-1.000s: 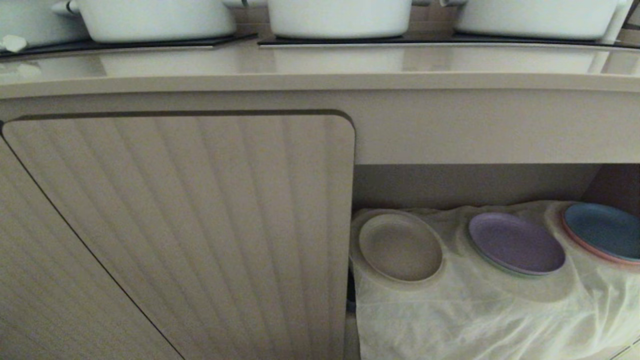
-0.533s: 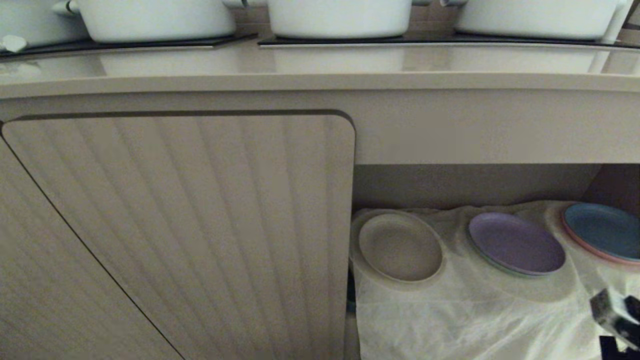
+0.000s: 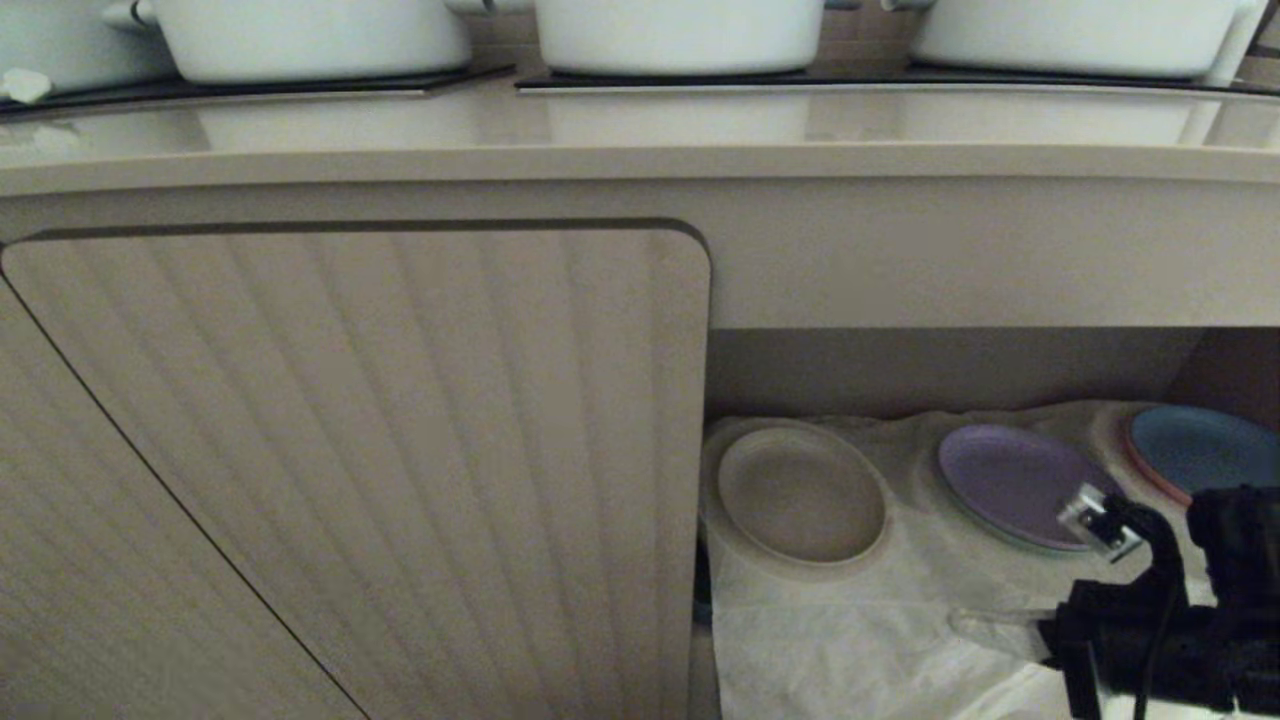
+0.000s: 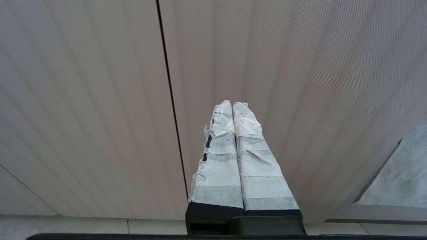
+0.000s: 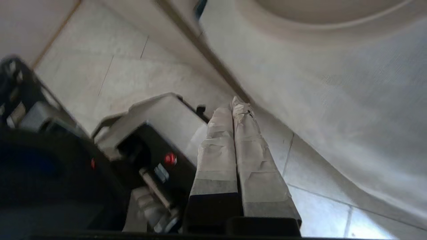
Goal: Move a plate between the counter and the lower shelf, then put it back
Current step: Pick up the plate in the cupboard
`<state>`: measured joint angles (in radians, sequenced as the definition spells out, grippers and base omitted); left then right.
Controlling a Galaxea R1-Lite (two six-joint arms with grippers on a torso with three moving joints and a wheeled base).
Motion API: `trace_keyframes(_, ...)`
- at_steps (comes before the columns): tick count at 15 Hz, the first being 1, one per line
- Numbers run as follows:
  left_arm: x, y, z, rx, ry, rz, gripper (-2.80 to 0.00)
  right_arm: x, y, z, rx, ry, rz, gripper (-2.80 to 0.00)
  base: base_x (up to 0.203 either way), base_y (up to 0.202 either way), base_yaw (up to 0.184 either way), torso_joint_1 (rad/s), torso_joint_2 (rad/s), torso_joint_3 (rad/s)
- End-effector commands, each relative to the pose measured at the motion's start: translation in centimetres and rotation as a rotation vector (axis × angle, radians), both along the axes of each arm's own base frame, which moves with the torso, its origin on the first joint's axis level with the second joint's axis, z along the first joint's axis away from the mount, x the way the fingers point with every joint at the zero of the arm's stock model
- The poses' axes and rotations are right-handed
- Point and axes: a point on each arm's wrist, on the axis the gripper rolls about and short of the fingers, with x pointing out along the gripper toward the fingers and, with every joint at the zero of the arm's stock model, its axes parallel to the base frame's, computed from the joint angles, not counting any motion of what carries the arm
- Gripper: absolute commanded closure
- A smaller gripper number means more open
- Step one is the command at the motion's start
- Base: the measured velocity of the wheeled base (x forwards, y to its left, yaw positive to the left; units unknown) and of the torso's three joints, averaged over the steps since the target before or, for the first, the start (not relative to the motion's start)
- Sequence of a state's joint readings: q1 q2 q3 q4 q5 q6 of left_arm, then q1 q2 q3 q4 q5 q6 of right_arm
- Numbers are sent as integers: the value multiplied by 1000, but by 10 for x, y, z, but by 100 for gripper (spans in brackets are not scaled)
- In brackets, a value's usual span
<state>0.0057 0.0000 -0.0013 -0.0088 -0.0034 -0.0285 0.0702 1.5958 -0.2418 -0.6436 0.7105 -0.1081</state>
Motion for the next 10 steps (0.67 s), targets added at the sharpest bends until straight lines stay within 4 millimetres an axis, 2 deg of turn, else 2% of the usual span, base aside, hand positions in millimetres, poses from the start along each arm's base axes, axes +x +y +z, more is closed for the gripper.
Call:
trace_keyframes(1,0,0,0,-1,1,1,0,11,0,-6,26,56,-71,0,0,0,0,0,0,0)
trace_keyframes(5,0,0,0,-1,1,1,0,24,-1,-9,65,137,-222,0,0,0,0,0,0,0)
trace_keyframes(8,0,0,0,-1,1,1,0,37,0,-14,95,116,-258,0,0,0,0,0,0,0)
trace_keyframes(9,0,0,0,-1,-1,1,0,41,0,-17,88,105,-285,-280,0,0,0,0,0,0)
trace_keyframes(10,0,0,0,-1,0,1,0,41,0,-18,95,114,-311,-280,0,0,0,0,0,0)
